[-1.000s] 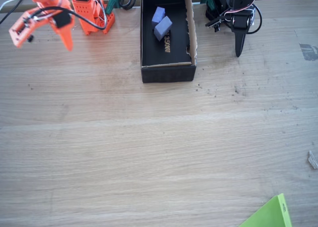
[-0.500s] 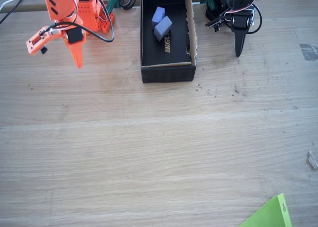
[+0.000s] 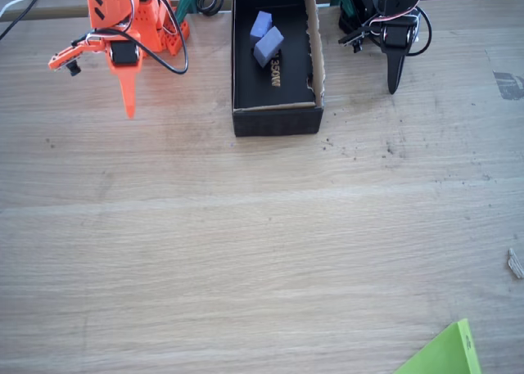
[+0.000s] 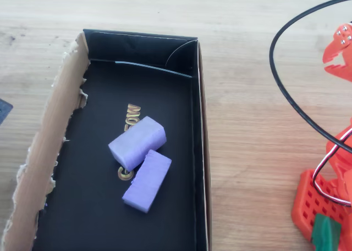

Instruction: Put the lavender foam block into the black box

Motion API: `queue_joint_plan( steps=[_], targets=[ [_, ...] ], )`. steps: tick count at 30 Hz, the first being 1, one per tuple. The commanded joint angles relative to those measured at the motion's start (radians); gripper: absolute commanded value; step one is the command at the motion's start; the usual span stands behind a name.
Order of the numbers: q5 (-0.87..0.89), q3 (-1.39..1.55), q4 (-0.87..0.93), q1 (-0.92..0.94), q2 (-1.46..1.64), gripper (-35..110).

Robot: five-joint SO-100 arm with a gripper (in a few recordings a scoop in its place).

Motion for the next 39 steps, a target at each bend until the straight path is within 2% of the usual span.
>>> queue_joint_plan(
  steps=[1, 4, 7, 10, 13, 18, 22, 29, 39],
  targets=[
    [-0.120, 0.006, -0.018, 0.023, 0.055, 0],
    [-0.225, 0.008, -0.008, 0.014, 0.044, 0],
    [-0.196, 0.008, 0.066, -0.005, 0.000, 13],
    [-0.167, 0.008, 0.107, -0.014, -0.044, 14],
    [-0.100, 0.008, 0.123, 0.008, -0.046, 1],
    [-0.104, 0.008, 0.140, 0.029, -0.043, 0],
    [0.017, 0.009, 0.275, -0.009, 0.005, 0],
    [-0.074, 0.009, 0.273, -0.005, -0.002, 0],
    [-0.074, 0.009, 0.273, 0.000, -0.002, 0]
  ],
)
